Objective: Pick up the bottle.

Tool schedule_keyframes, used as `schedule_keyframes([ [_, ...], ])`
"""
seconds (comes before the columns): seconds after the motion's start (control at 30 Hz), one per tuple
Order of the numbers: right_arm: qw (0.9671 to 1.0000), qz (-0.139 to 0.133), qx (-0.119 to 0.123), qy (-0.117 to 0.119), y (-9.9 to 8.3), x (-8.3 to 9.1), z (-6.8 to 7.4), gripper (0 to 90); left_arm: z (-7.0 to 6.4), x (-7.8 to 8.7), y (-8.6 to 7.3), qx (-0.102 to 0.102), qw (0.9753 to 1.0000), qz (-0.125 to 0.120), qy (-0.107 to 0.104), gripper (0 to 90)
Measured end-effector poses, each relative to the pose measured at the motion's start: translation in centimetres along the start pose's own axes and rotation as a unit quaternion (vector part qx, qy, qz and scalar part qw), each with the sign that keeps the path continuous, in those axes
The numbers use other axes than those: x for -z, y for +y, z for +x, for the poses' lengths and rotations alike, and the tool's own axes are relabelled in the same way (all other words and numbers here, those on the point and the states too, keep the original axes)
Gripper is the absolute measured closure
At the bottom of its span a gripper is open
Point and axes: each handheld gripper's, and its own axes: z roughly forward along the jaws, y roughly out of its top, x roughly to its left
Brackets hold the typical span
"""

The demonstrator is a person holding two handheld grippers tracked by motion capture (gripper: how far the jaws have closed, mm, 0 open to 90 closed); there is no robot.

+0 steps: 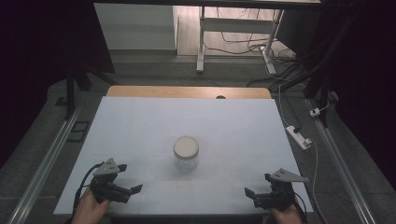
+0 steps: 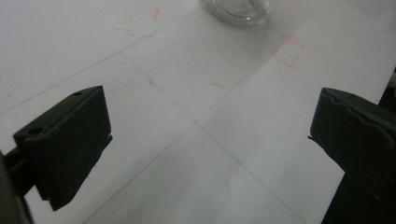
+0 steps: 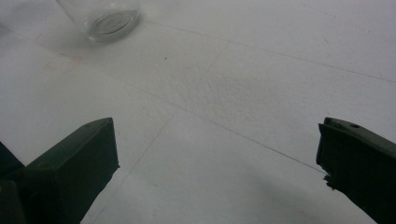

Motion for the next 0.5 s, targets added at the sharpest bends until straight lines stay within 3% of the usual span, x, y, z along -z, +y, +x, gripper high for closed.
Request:
schedule_keyframes([
  [0.17, 1.0, 0.001, -0.001, 0.001, 0.0, 0.0, 0.0, 0.0, -0.1, -1.0, 1.1, -0.006, 1.0, 0.003, -0.001, 0.0],
  [0.5, 1.0, 0.001, -0.002, 0.001, 0.0, 0.0, 0.0, 0.0, -0.5, -3.5, 3.4, -0.046, 0.9988, 0.016, 0.005, 0.0],
])
